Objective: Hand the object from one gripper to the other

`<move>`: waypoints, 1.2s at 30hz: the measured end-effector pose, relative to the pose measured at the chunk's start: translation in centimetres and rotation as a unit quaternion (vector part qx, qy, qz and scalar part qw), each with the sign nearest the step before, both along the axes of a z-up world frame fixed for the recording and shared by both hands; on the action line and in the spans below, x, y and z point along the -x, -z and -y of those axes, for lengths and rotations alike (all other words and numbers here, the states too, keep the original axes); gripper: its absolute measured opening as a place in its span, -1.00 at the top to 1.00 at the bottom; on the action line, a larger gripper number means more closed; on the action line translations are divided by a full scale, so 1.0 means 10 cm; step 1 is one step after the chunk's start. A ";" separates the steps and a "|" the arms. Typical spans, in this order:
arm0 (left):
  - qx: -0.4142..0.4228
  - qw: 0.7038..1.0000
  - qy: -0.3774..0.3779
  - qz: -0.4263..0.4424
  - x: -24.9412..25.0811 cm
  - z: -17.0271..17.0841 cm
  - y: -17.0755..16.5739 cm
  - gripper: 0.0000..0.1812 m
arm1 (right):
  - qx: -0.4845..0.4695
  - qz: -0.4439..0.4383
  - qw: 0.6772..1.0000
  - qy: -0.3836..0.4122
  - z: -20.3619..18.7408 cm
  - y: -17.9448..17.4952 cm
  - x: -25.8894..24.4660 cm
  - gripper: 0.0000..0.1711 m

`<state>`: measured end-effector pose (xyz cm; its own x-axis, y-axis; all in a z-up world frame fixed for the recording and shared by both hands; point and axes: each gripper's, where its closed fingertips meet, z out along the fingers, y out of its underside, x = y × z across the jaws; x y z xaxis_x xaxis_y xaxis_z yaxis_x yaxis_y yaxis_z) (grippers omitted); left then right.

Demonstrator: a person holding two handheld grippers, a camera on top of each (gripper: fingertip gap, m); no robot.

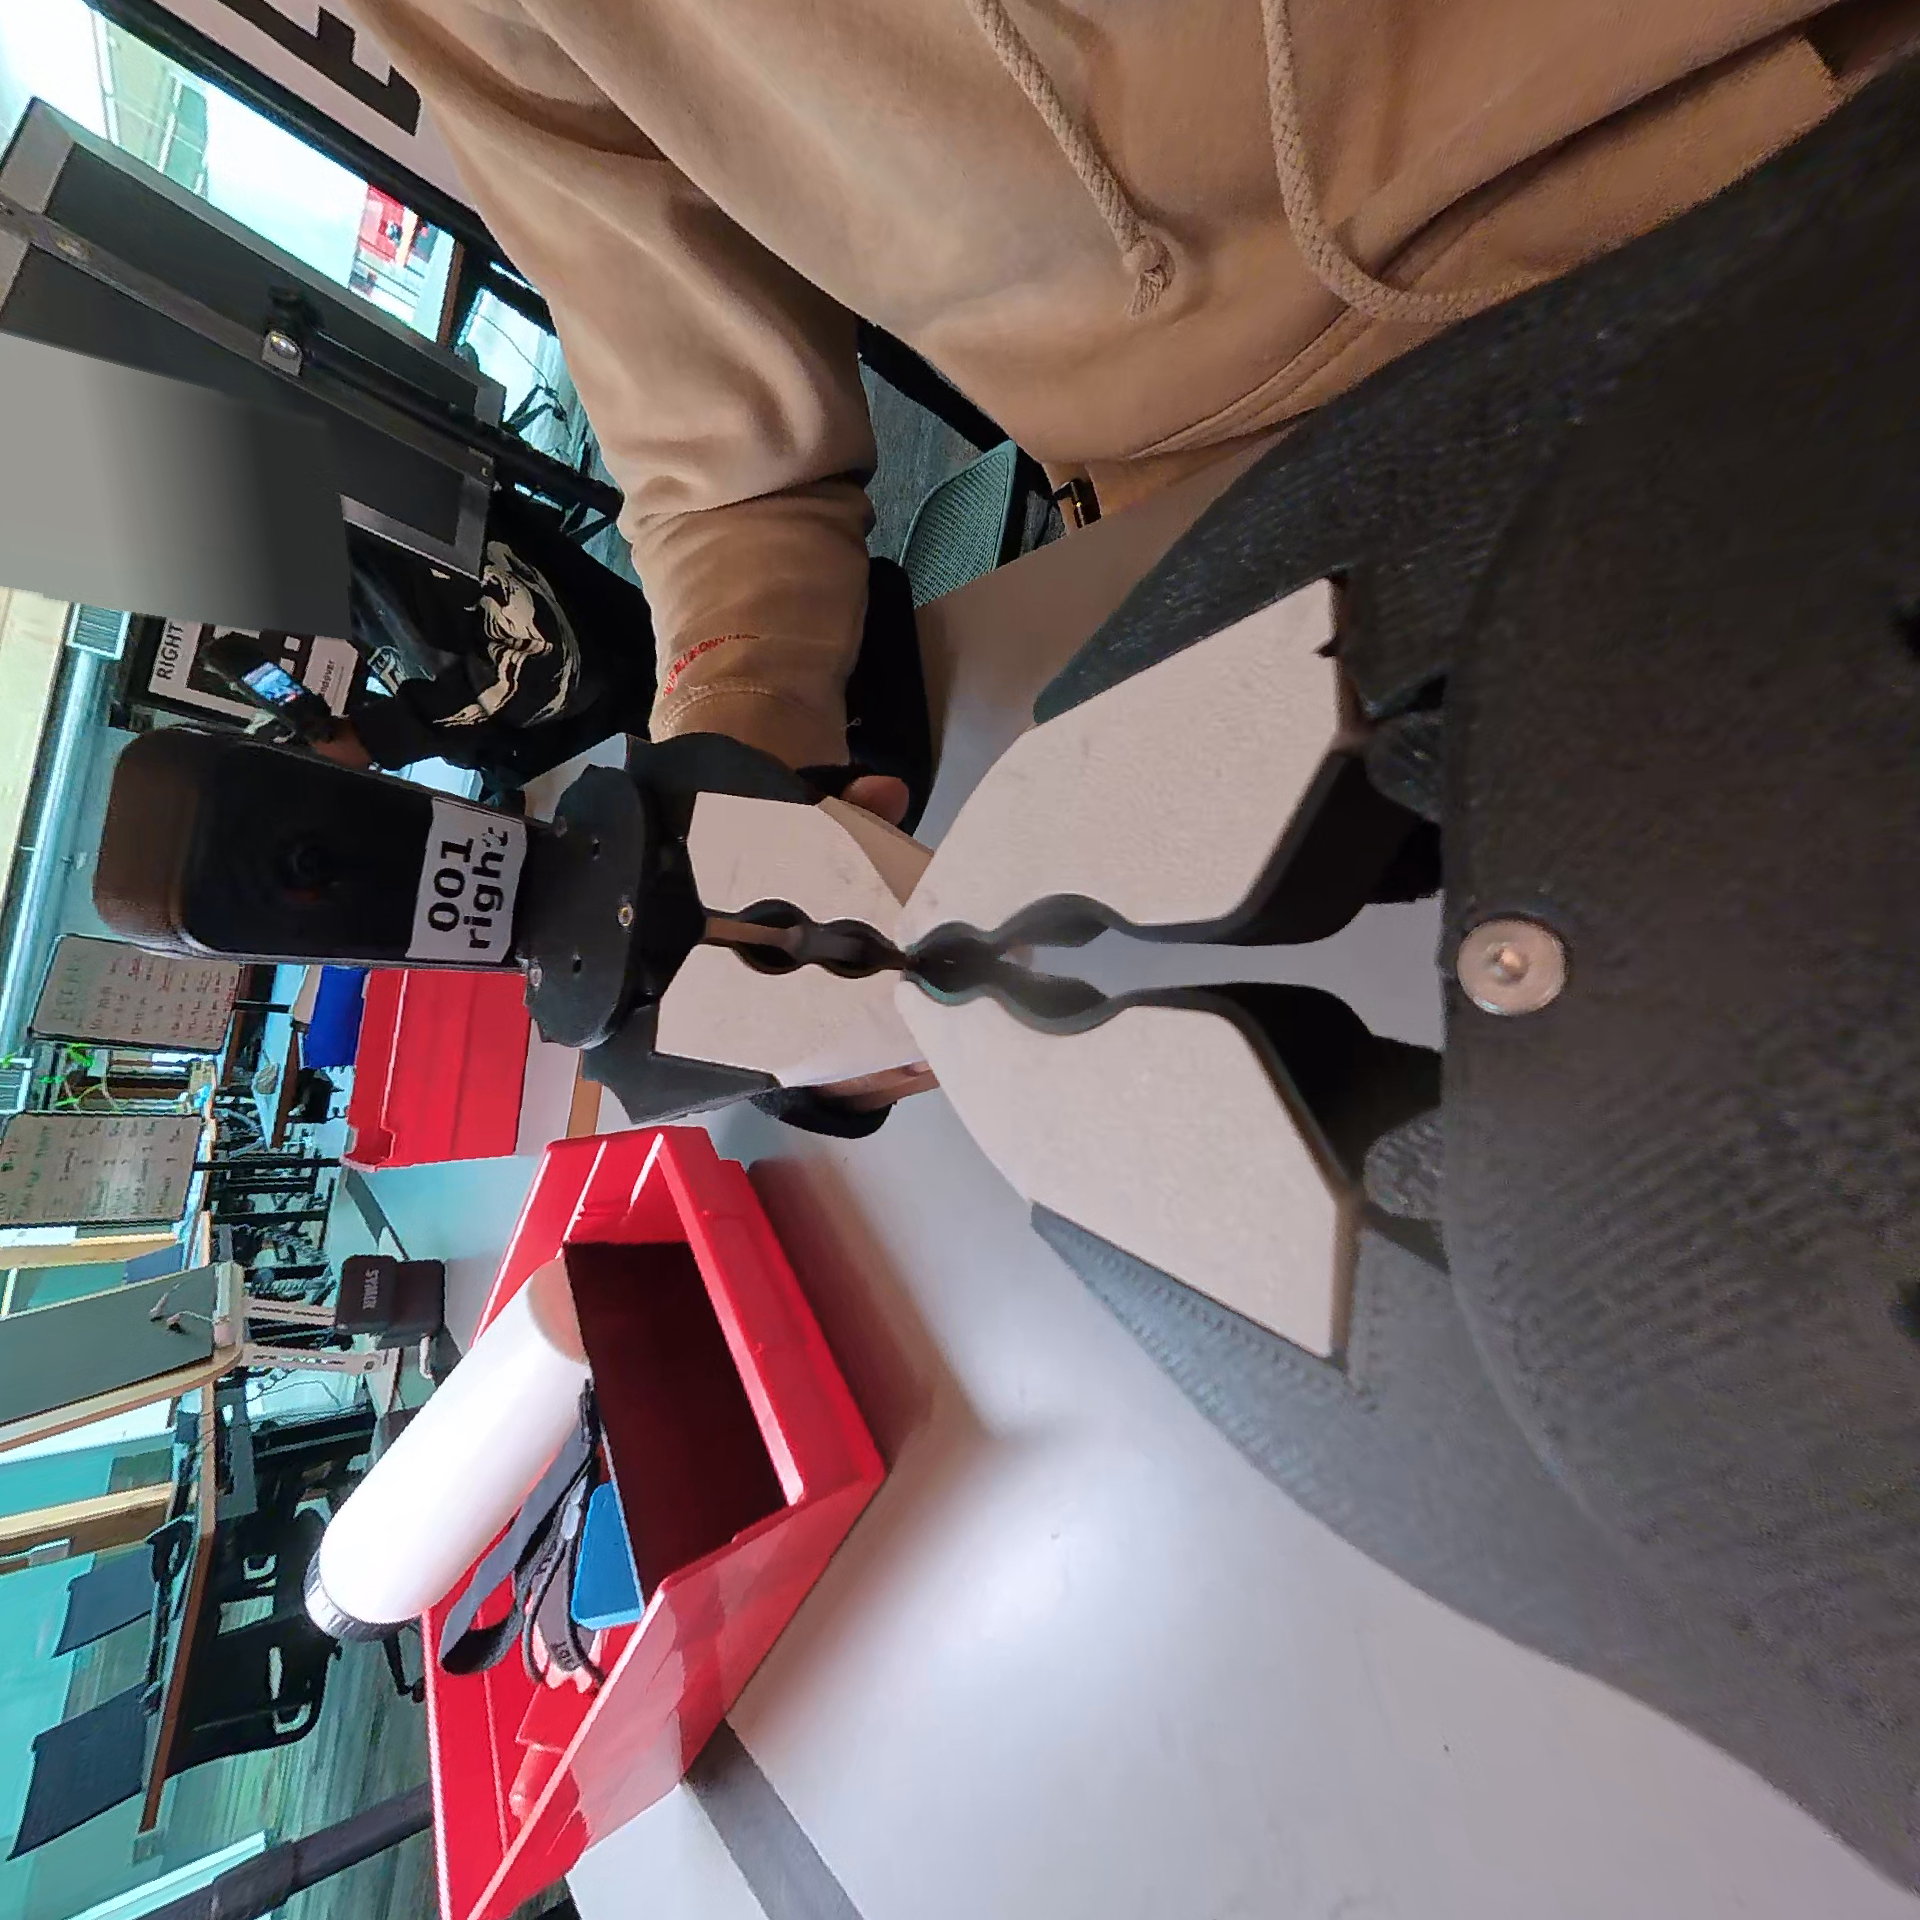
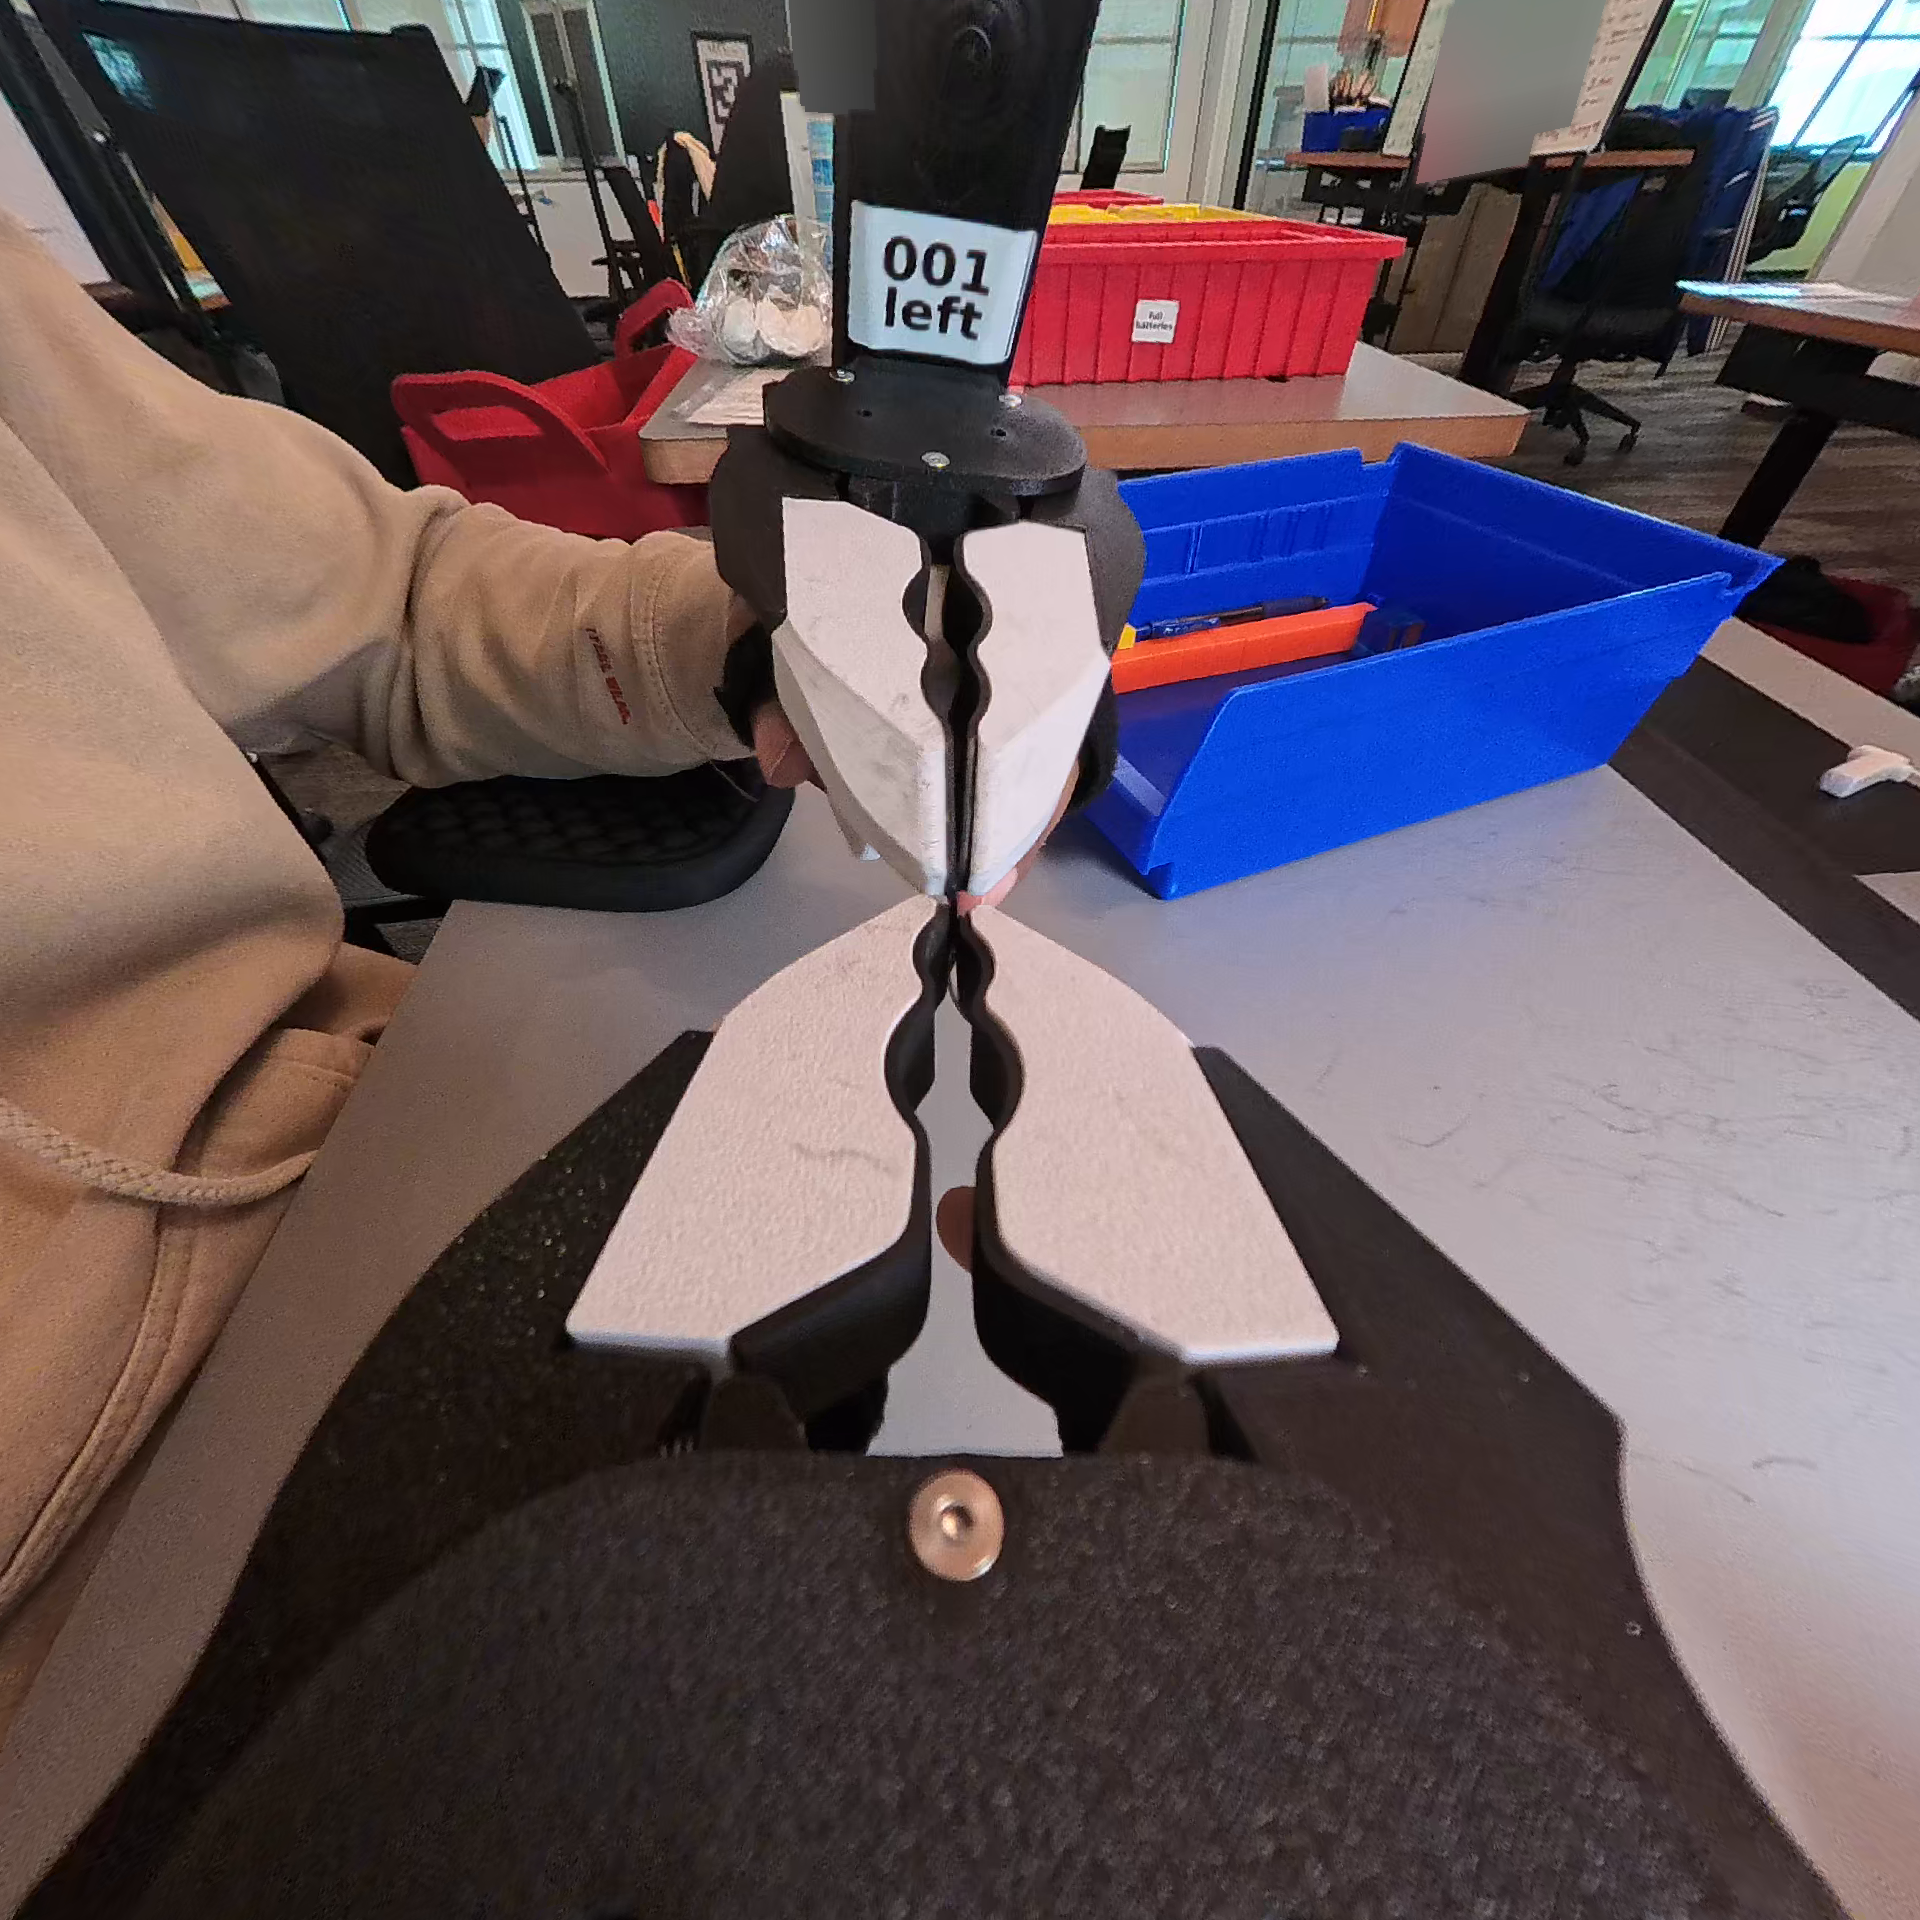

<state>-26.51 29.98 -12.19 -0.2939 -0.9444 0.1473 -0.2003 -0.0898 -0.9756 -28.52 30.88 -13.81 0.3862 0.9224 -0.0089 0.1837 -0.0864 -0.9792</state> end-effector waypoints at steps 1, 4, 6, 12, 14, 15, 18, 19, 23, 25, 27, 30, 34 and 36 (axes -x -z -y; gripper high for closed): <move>0.000 1.000 -0.002 0.005 0.00 -0.01 -0.02 1.00 | -0.003 -0.003 1.000 0.002 0.00 -0.01 0.00 1.00; 0.022 1.000 0.000 0.019 0.02 -0.03 -0.07 1.00 | -0.009 -0.017 1.000 0.006 -0.01 -0.07 -0.03 0.99; 0.039 0.999 0.004 0.027 0.03 -0.03 -0.11 1.00 | -0.014 -0.020 1.000 0.009 -0.02 -0.08 -0.04 0.98; 0.051 0.998 0.007 0.026 0.05 -0.05 -0.10 1.00 | -0.018 -0.021 1.000 0.012 -0.03 -0.08 -0.08 0.81; 0.051 0.999 0.010 0.018 0.04 -0.04 -0.06 1.00 | -0.020 -0.029 0.999 0.012 -0.03 -0.12 -0.08 0.84; 0.050 0.999 0.012 0.015 0.03 -0.02 -0.05 1.00 | -0.019 -0.031 0.999 0.010 -0.02 -0.13 -0.08 0.85; 0.049 0.999 0.017 0.011 0.01 0.01 -0.02 1.00 | -0.021 -0.022 1.000 -0.001 0.02 -0.11 -0.04 0.94; 0.049 0.999 0.019 0.010 0.02 0.02 -0.02 1.00 | -0.022 -0.016 1.000 -0.002 0.03 -0.09 -0.03 0.99; 0.058 0.998 0.006 0.034 0.03 -0.03 -0.10 0.84 | -0.025 -0.014 1.000 0.006 -0.01 -0.14 -0.09 1.00; 0.064 0.996 -0.022 0.062 0.06 -0.15 -0.20 0.80 | -0.042 -0.003 0.998 0.047 -0.15 -0.24 -0.27 1.00; 0.051 0.993 -0.070 0.084 0.11 -0.35 -0.24 0.77 | -0.065 0.013 0.990 0.125 -0.39 -0.43 -0.63 1.00; -0.003 0.986 -0.144 0.080 0.18 -0.65 -0.17 0.78 | -0.081 0.056 0.956 0.276 -0.85 -0.76 -1.47 0.99; -0.067 0.967 -0.237 0.070 0.27 -1.00 -0.08 0.86 | -0.051 0.121 0.903 0.409 -1.40 -0.86 -2.54 0.99; -0.057 0.961 -0.259 0.076 0.30 -1.08 -0.09 0.98 | -0.023 0.140 0.888 0.437 -1.62 -0.75 -2.90 0.99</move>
<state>-29.52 40.78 -11.31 0.2101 -0.9773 0.0273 -0.0117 -0.0304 -0.9995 0.49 47.03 -6.33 0.9360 0.2665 0.2300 0.3031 -0.2779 -0.9115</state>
